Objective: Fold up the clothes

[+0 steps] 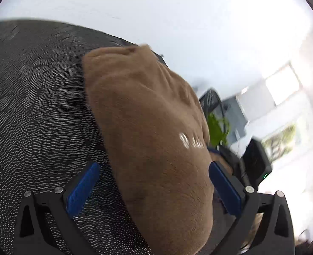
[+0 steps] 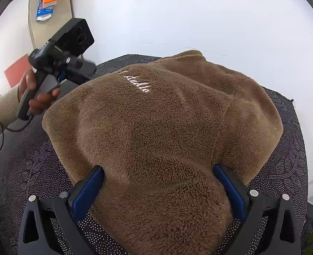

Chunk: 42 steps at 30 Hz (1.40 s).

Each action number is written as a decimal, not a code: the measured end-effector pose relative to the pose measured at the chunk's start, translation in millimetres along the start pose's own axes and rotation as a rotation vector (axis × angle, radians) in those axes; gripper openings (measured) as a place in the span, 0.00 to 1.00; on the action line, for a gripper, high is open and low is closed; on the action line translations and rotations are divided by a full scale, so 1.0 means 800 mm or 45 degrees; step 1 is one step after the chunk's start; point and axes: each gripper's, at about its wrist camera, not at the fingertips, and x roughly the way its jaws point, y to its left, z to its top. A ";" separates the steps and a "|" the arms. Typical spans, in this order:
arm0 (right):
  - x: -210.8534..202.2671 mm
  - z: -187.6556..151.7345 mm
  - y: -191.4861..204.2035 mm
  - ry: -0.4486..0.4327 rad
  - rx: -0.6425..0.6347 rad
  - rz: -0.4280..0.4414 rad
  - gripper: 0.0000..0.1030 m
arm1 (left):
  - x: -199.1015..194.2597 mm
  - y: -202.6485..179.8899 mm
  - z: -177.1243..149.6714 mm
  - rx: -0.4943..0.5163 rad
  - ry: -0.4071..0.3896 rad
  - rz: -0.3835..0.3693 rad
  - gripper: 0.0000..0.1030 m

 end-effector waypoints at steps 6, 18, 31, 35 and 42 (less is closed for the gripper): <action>-0.006 -0.003 0.001 -0.003 -0.001 0.002 1.00 | 0.005 0.031 0.024 -0.151 -0.039 -0.009 1.00; -0.004 -0.003 -0.003 -0.007 0.004 0.010 1.00 | 0.036 0.038 0.042 -0.181 0.085 -0.072 1.00; -0.037 -0.005 -0.017 -0.113 0.187 0.089 0.99 | 0.038 0.040 0.035 -0.113 0.078 -0.011 0.73; -0.075 -0.003 -0.061 -0.246 0.511 0.175 0.99 | 0.041 0.044 0.041 -0.116 0.081 -0.017 0.73; -0.050 -0.020 -0.149 -0.109 0.863 -0.013 0.99 | 0.051 0.041 0.046 -0.123 0.086 -0.039 0.74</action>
